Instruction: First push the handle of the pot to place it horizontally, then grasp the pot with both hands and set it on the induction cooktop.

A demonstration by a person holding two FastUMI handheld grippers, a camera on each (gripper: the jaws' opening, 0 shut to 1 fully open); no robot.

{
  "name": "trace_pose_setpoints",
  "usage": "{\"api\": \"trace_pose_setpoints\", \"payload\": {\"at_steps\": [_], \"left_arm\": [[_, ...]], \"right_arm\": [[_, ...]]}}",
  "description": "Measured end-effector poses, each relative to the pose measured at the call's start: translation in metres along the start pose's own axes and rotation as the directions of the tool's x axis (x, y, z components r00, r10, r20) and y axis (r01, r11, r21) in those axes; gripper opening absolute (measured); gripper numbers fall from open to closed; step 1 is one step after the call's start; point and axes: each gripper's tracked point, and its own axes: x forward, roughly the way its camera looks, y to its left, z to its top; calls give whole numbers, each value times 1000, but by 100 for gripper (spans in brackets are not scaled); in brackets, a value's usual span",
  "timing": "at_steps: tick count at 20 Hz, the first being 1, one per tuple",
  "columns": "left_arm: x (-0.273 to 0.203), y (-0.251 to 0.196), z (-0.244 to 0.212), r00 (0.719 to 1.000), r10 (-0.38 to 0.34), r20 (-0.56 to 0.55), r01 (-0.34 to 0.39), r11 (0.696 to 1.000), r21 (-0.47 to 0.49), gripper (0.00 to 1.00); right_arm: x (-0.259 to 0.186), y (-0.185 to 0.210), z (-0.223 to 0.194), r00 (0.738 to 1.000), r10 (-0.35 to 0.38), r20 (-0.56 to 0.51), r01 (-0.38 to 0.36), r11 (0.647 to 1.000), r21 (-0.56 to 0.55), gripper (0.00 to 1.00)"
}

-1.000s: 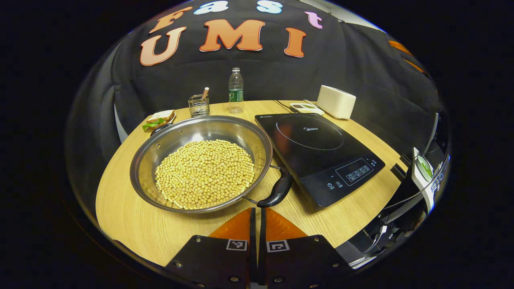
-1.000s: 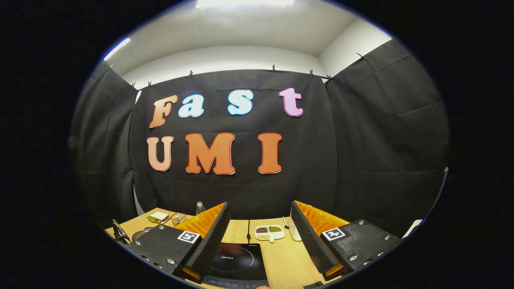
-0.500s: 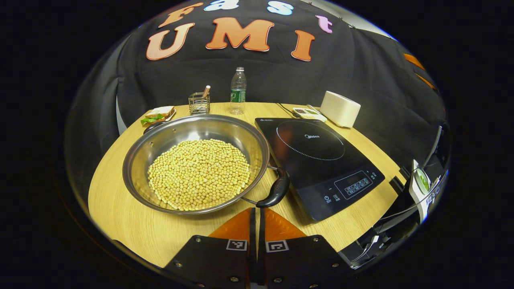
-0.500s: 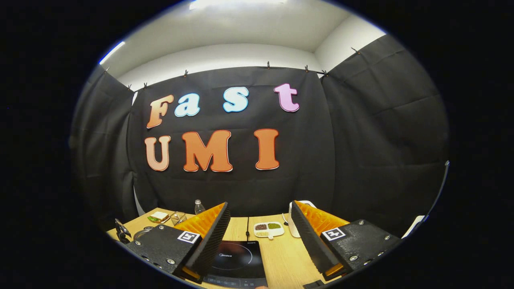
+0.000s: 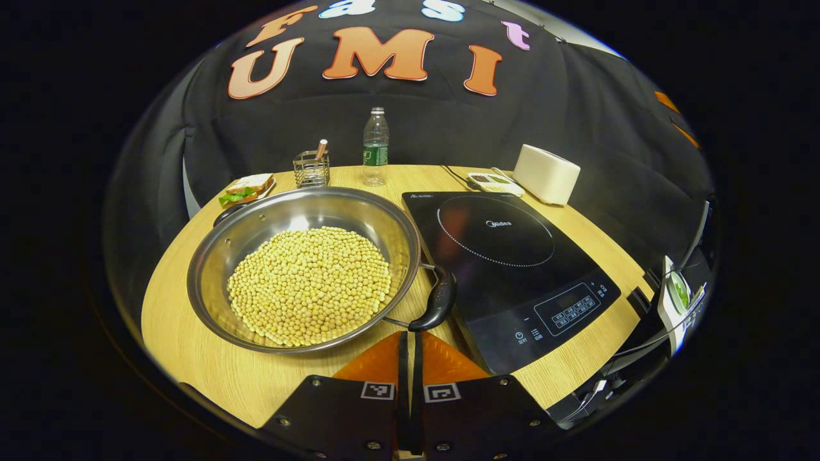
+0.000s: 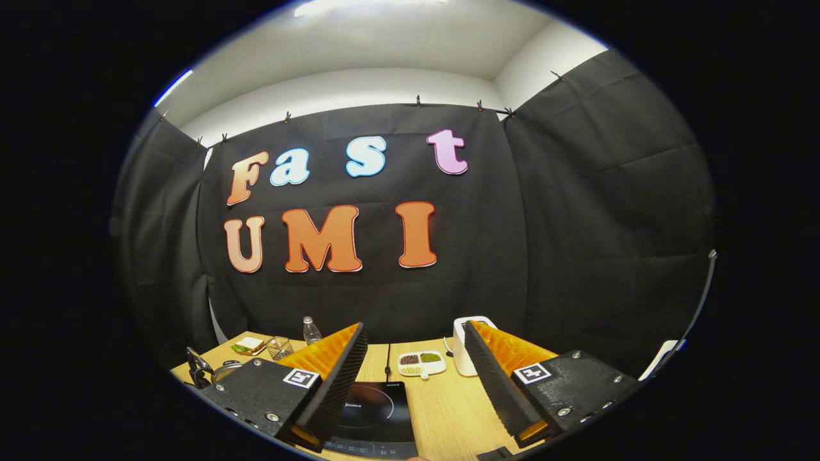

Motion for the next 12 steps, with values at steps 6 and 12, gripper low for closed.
{"api": "trace_pose_setpoints", "payload": {"at_steps": [6, 12], "left_arm": [[12, -5, 7, 1000, 13, -4, -13, 1000, 10, 2], [25, -10, 17, 1000, 21, -10, -20, 1000, 14, 2]], "right_arm": [[5, -18, -8, 1000, -23, -13, 23, 1000, 4, 95], [11, -36, -10, 999, -49, -21, 49, 999, 4, 95]]}}
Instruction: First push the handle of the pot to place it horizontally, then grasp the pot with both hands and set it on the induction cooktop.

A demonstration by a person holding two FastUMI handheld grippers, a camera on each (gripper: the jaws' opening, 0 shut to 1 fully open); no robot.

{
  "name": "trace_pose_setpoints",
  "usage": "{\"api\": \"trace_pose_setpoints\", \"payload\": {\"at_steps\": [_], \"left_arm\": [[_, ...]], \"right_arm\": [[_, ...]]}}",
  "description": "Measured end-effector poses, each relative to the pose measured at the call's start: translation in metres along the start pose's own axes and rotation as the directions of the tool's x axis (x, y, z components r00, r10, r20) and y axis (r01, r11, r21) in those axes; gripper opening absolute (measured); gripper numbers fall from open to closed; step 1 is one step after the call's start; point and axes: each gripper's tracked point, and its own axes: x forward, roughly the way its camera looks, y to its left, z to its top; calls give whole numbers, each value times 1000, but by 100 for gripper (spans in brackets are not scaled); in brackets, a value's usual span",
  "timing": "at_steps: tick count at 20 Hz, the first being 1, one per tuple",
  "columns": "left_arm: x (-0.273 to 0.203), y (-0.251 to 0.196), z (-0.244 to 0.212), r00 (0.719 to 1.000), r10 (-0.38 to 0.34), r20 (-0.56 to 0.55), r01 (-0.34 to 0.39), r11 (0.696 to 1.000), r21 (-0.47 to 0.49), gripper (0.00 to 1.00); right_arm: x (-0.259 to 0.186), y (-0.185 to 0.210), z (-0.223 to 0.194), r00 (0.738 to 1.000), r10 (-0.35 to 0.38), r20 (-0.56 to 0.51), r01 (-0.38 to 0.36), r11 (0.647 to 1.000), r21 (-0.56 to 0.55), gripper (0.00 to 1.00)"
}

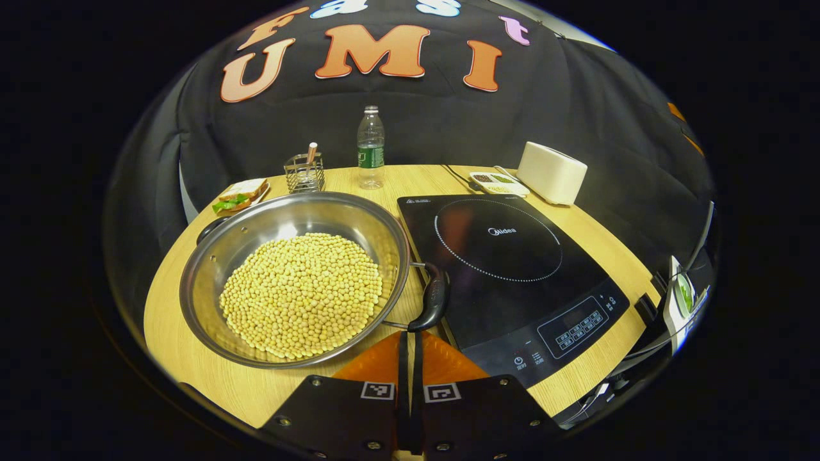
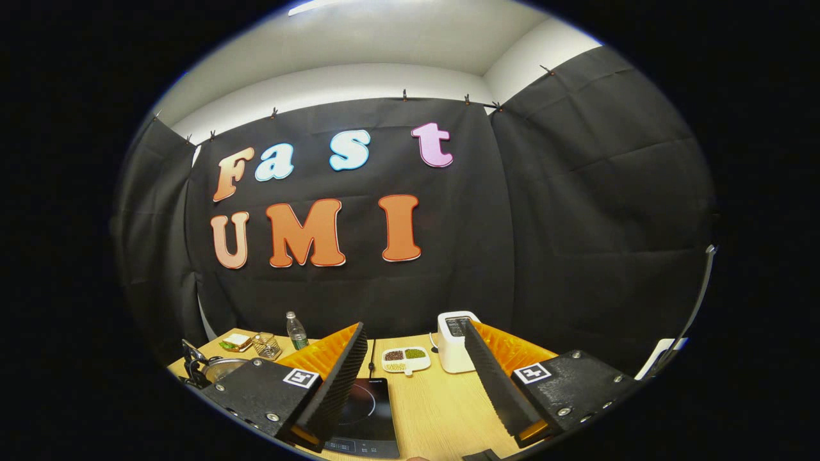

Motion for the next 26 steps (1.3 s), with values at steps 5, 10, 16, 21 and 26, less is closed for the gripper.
{"api": "trace_pose_setpoints", "payload": {"at_steps": [5, 10, 16, 21, 26], "left_arm": [[10, -4, 7, 1000, 2, -1, -2, 1000, 7, 2], [20, -6, 13, 1000, 6, 2, -6, 1000, 15, 2], [36, -7, 23, 1000, 5, 5, -5, 1000, 17, 2], [46, -8, 31, 1000, 5, 8, -5, 1000, 27, 2], [57, -9, 38, 1000, 0, 12, -1, 999, 38, 2]], "right_arm": [[7, -11, -6, 1000, -17, -12, 17, 1000, 8, 95], [15, -19, -13, 999, -29, -27, 29, 1000, 8, 95], [25, -25, -19, 998, -41, -40, 41, 999, -5, 95], [32, -23, -26, 998, -40, -55, 40, 999, -3, 95], [41, -25, -31, 996, -50, -70, 49, 999, -6, 95]]}}
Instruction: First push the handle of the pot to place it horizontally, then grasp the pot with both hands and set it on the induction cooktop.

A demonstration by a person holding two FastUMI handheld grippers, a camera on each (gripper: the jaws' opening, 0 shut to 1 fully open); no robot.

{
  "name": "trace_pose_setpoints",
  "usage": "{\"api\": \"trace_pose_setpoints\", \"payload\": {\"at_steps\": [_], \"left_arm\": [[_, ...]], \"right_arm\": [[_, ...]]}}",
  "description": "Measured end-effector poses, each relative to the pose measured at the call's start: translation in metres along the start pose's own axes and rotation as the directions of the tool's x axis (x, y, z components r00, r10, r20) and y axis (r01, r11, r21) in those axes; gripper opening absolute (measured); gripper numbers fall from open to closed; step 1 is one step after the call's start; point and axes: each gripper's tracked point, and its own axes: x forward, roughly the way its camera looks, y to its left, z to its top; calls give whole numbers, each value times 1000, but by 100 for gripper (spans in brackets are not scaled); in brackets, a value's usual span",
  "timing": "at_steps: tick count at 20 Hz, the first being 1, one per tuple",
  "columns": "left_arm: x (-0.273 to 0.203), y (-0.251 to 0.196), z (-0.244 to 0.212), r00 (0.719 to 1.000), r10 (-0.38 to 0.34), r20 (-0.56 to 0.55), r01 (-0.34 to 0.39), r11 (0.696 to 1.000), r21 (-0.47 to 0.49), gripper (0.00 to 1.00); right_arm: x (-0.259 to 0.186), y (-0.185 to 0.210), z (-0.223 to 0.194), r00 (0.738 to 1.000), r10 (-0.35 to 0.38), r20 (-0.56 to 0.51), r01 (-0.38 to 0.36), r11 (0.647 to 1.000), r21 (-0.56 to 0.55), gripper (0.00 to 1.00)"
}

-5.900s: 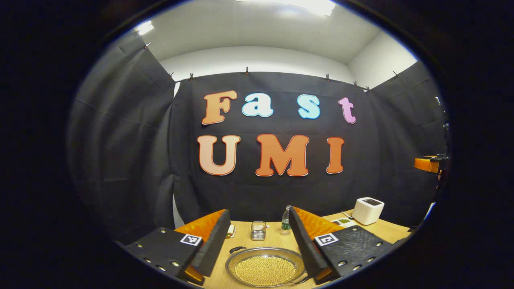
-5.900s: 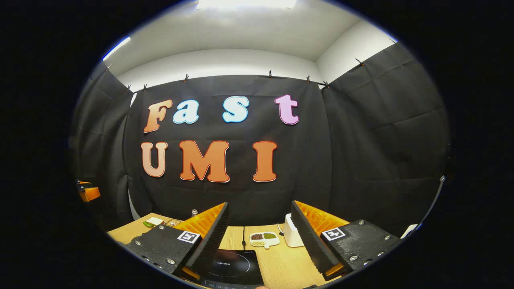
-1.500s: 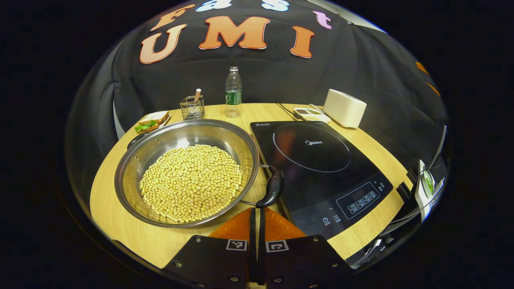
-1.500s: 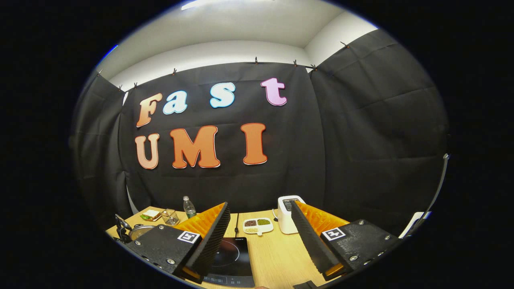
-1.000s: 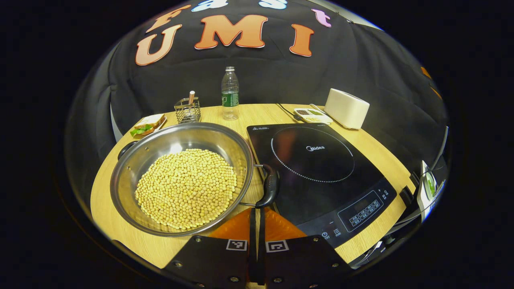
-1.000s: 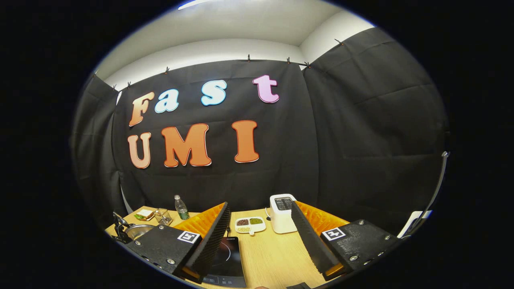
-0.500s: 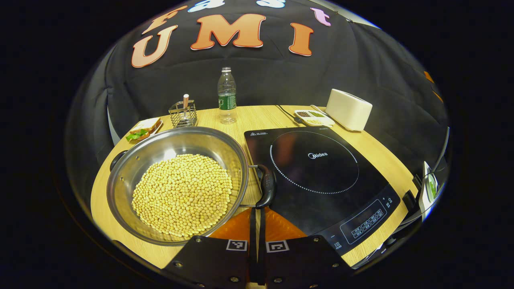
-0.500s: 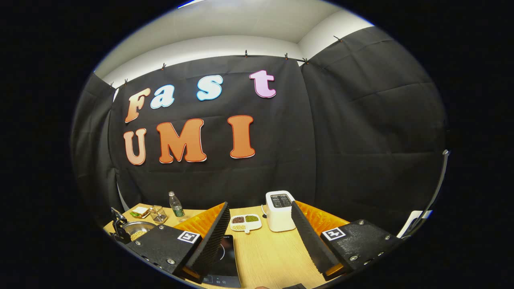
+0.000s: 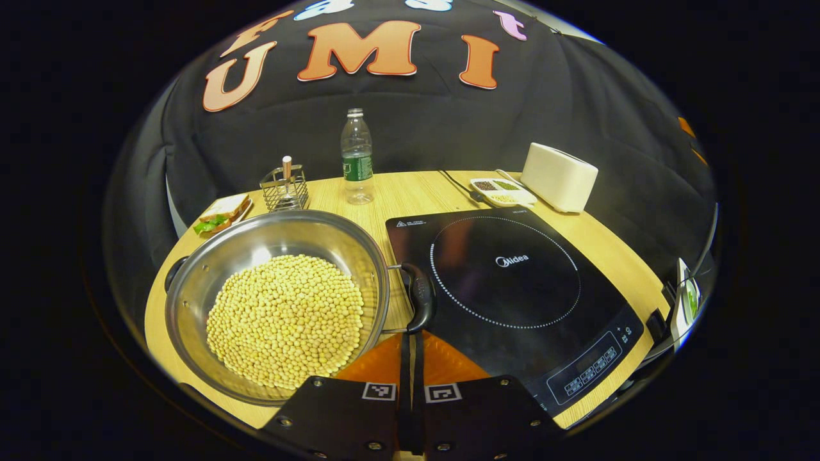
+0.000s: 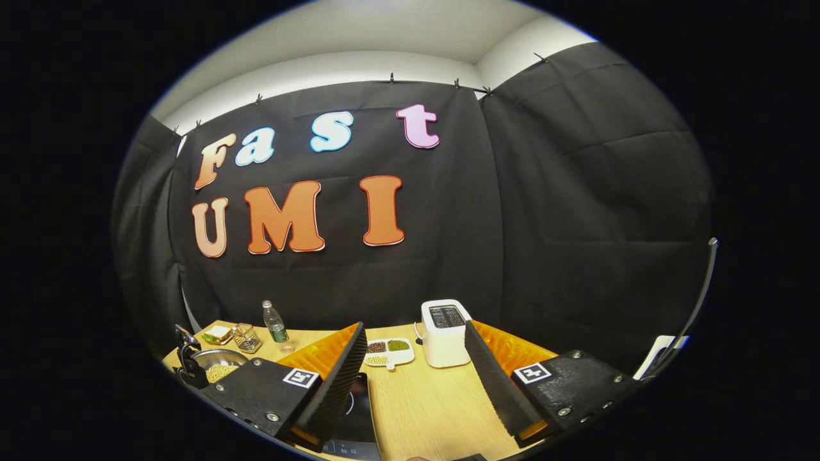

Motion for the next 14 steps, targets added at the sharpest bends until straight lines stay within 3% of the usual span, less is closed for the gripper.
{"api": "trace_pose_setpoints", "payload": {"at_steps": [5, 6, 7, 8, 9, 10, 11, 14], "left_arm": [[10, 2, 7, 1000, 0, 6, 0, 1000, 11, 1], [11, 3, 7, 1000, -1, 8, 1, 1000, 11, 1], [12, 4, 10, 1000, -3, 11, 3, 1000, 14, 1], [14, 4, 11, 1000, -4, 13, 4, 1000, 17, 1], [15, 5, 12, 1000, -5, 17, 4, 1000, 23, 1], [17, 6, 14, 1000, -5, 20, 5, 1000, 26, 1], [17, 6, 15, 1000, -6, 23, 6, 1000, 27, 1], [22, 7, 18, 999, -14, 35, 13, 1000, 25, 1]], "right_arm": [[6, 2, 1, 1000, -9, -1, 9, 1000, -3, 95], [6, 4, 2, 1000, -8, -2, 8, 1000, -5, 100], [7, 5, 2, 1000, -8, -2, 8, 1000, -7, 95], [8, 6, 1, 1000, -10, -2, 10, 1000, -10, 100], [9, 8, 2, 1000, -10, -2, 10, 1000, -12, 95], [8, 9, 1, 1000, -11, -3, 11, 1000, -14, 100], [9, 11, 2, 1000, -11, -4, 11, 1000, -16, 95], [10, 16, 1, 1000, -13, -9, 13, 1000, -26, 95]]}}
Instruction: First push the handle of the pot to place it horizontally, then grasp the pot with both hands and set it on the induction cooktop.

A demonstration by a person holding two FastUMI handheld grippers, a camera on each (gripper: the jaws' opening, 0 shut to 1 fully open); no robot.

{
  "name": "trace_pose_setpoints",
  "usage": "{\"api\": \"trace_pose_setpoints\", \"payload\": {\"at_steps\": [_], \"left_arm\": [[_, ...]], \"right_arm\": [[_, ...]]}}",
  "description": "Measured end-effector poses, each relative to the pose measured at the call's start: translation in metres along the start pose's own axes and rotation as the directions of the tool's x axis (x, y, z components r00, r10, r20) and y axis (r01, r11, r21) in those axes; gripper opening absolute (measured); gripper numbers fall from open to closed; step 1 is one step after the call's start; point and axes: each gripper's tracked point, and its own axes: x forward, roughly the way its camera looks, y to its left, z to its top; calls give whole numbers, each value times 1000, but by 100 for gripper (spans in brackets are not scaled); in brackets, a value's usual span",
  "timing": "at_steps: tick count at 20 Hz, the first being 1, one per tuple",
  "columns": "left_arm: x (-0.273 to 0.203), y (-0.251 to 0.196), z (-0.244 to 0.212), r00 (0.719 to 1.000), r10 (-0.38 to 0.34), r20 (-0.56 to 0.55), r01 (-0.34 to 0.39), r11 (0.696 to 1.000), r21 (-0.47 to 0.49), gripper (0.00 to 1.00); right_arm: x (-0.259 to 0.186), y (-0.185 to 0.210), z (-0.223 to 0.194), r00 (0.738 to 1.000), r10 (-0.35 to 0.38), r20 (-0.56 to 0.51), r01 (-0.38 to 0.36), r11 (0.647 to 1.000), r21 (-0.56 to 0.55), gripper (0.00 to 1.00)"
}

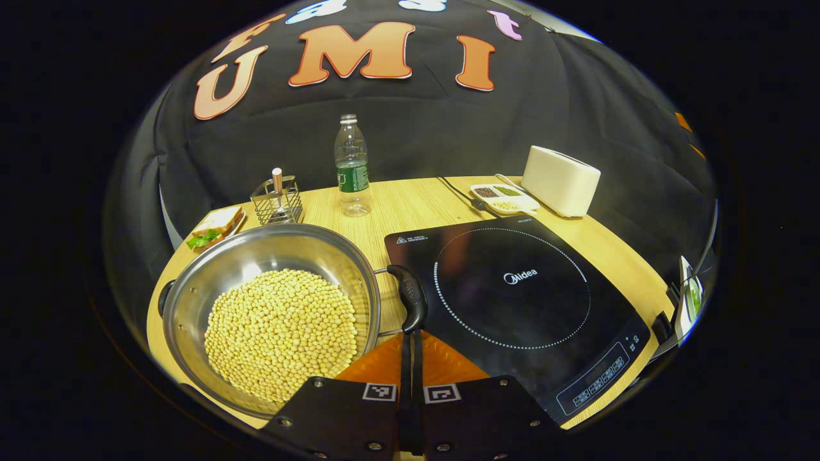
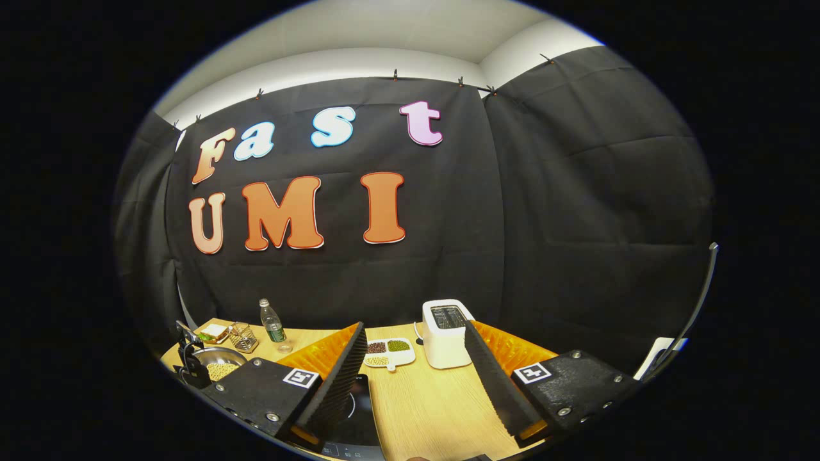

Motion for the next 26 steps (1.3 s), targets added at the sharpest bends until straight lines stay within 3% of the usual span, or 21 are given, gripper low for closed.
{"api": "trace_pose_setpoints", "payload": {"at_steps": [4, 11, 14, 19, 26], "left_arm": [[-8, -1, 1, 1000, -23, 20, 23, 1000, -19, 1], [-75, 31, 39, 980, -39, 195, 46, 998, -32, 2], [-105, 73, 47, 966, 8, 259, 3, 999, -43, 2], [-139, 163, 42, 939, 157, 306, -146, 988, -57, 1], [-148, 259, 22, 912, 261, 317, -232, 964, -128, 2]], "right_arm": [[-4, 11, 4, 1000, -8, -5, 8, 1000, -9, 95], [-28, 68, 25, 999, 33, 34, -32, 999, -11, 95], [-36, 105, 22, 997, 72, 35, -72, 997, -5, 95], [-38, 177, 0, 990, 141, 10, -141, 990, 4, 95], [-16, 260, -57, 978, 192, -82, -192, 981, 7, 100]]}}
